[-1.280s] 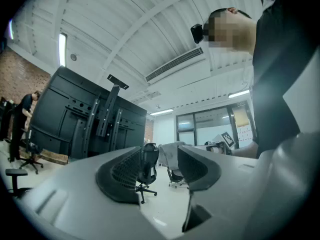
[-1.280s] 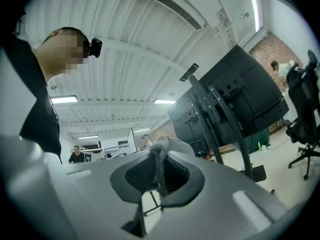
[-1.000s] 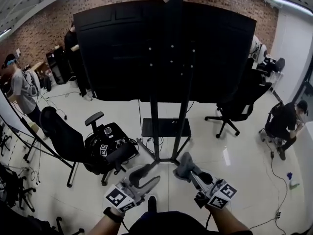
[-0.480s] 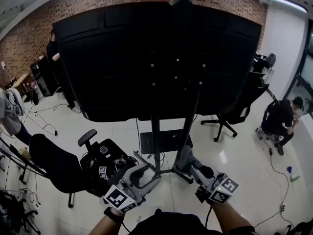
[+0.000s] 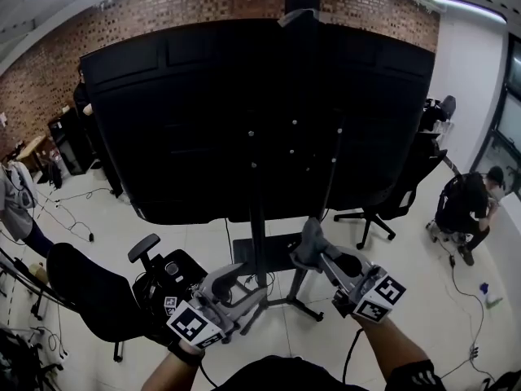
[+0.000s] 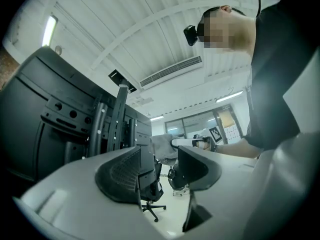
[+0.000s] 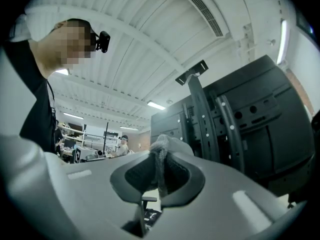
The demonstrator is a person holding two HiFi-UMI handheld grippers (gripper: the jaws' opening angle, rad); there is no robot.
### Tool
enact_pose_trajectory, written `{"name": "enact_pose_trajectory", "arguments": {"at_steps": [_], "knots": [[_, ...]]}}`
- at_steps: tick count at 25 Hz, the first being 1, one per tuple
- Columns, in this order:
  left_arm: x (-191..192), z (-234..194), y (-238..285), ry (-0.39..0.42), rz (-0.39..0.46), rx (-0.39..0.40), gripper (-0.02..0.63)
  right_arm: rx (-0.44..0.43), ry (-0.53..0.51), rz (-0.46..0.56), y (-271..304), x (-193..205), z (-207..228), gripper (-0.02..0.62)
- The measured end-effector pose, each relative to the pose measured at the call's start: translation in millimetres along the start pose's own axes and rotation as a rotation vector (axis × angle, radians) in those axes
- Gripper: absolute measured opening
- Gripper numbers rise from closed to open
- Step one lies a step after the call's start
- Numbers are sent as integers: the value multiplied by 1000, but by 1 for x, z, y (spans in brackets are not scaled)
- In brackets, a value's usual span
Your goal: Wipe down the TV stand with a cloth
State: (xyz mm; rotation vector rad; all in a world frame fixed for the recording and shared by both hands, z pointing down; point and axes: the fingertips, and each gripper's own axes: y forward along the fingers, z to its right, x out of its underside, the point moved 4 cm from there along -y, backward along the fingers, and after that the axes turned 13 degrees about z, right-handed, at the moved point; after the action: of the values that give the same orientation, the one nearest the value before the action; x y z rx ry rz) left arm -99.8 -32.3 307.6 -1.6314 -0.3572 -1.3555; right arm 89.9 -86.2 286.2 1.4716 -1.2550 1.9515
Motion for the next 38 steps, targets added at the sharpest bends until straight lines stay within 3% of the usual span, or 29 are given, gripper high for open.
{"name": "enact_pose_trajectory", "arguments": {"at_steps": [5, 9, 17, 22, 27, 31, 35, 38], "knots": [[-30, -20, 41, 73, 30, 58, 256, -88, -174, 12, 46, -54, 28, 25], [-69, -30, 79, 200, 76, 110, 256, -144, -289, 18, 90, -100, 50, 25], [-135, -52, 154, 405, 105, 175, 256, -146, -529, 25, 188, -204, 92, 25], [-164, -70, 190, 449, 126, 158, 256, -113, -715, 23, 240, -257, 110, 25], [-184, -86, 210, 383, 160, 122, 265, -61, -852, 50, 277, -306, 118, 25], [-198, -94, 218, 453, 170, 99, 265, -39, -908, 64, 307, -341, 124, 25], [-206, -97, 223, 460, 195, 98, 264, -13, -974, 24, 335, -355, 131, 25], [-200, -97, 227, 435, 164, 104, 264, 7, -1035, -31, 352, -351, 138, 25]]}}
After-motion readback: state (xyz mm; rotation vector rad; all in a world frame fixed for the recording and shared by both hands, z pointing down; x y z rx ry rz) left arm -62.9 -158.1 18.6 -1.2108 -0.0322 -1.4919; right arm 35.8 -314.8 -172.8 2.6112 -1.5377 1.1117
